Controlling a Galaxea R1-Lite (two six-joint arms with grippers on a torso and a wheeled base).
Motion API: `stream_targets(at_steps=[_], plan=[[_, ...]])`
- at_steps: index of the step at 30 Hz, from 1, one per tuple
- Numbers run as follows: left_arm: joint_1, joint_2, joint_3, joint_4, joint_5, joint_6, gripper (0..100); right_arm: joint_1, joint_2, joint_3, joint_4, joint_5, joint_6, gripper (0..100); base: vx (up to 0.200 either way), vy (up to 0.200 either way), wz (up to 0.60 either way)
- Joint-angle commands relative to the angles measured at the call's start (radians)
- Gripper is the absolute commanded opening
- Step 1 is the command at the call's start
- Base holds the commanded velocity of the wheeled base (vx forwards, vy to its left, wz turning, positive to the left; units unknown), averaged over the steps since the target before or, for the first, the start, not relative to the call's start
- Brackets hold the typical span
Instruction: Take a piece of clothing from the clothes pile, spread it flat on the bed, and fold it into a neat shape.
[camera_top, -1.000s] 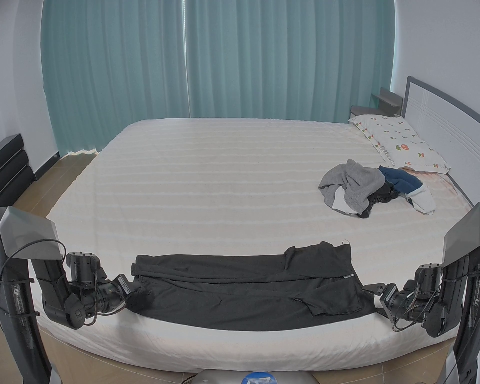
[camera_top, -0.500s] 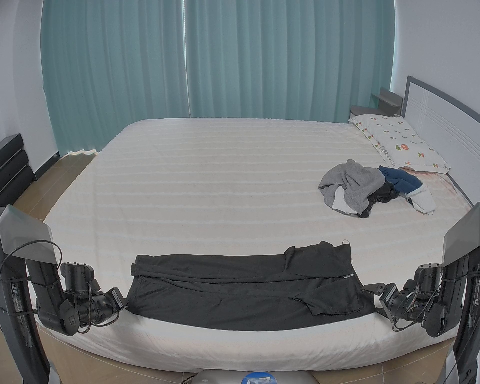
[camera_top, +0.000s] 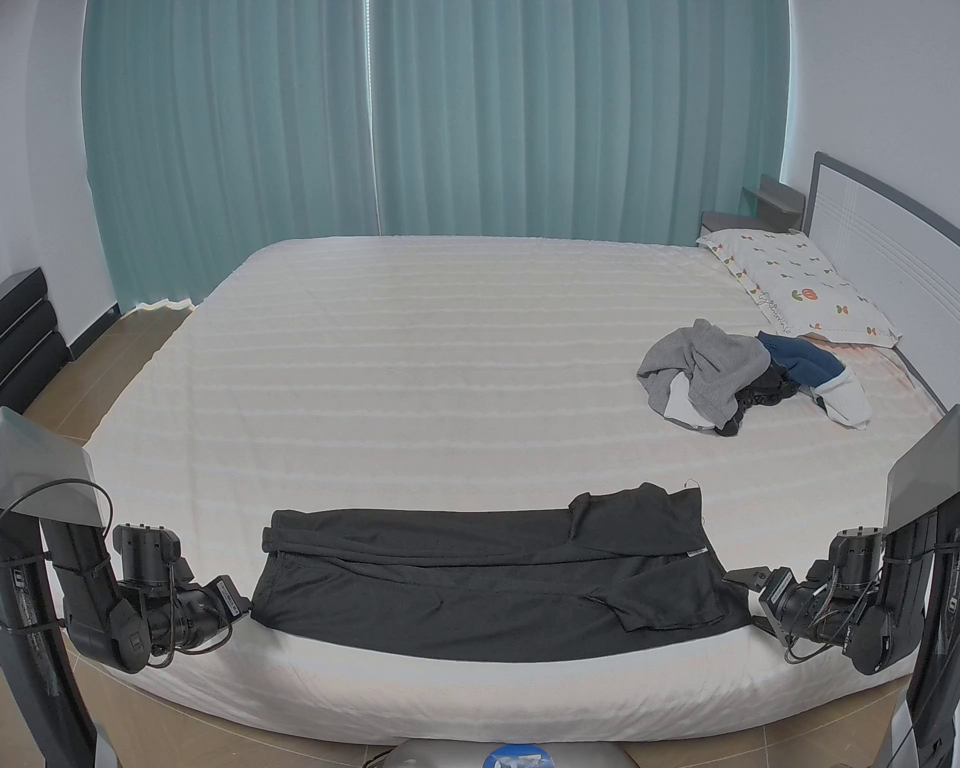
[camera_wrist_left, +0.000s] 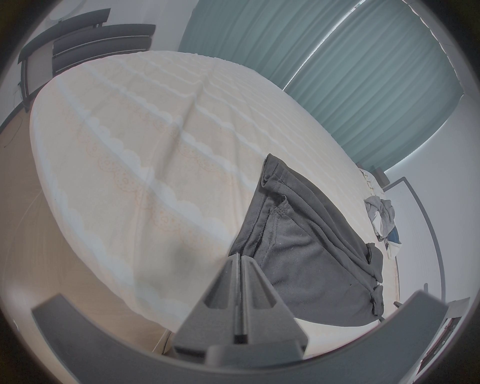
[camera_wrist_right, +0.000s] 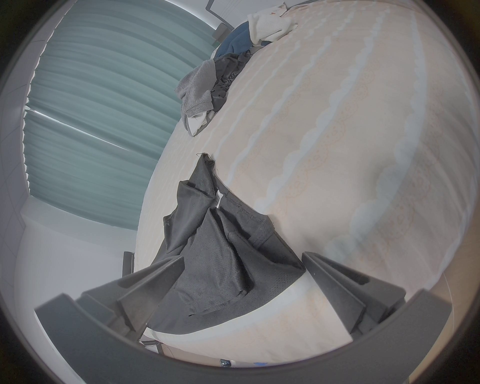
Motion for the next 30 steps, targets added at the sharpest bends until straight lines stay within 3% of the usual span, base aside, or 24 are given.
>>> stream_targets(at_steps=[1,2,3,11,13,16,30], plan=[[0.0,-0.016,0.01,0.003,0.0,0.006,0,0.0,0.001,0.0,-0.015,0.001,0.0,100,0.0,0.0,0.0],[0.0,-0.016,0.01,0.003,0.0,0.008,0,0.0,0.001,0.0,-0.015,0.001,0.0,100,0.0,0.0,0.0],[0.0,-0.016,0.01,0.003,0.0,0.008,100,0.001,0.002,0.0,-0.015,0.001,0.0,100,0.0,0.0,0.0],[-0.007,-0.071,-0.02,-0.005,-0.008,-0.031,100,0.005,0.002,0.0,-0.015,-0.001,-0.001,100,0.0,0.0,0.0],[-0.069,-0.067,-0.062,-0.008,-0.006,-0.118,100,0.005,0.002,0.0,-0.015,-0.001,-0.001,100,0.0,0.0,0.0],[-0.103,-0.074,-0.125,0.001,0.004,-0.178,100,0.008,0.004,0.001,-0.015,-0.001,-0.001,100,0.0,0.0,0.0],[-0.16,0.067,-0.249,-0.003,0.003,-0.129,100,0.011,0.015,0.001,-0.015,-0.002,-0.003,100,0.0,0.0,0.0]])
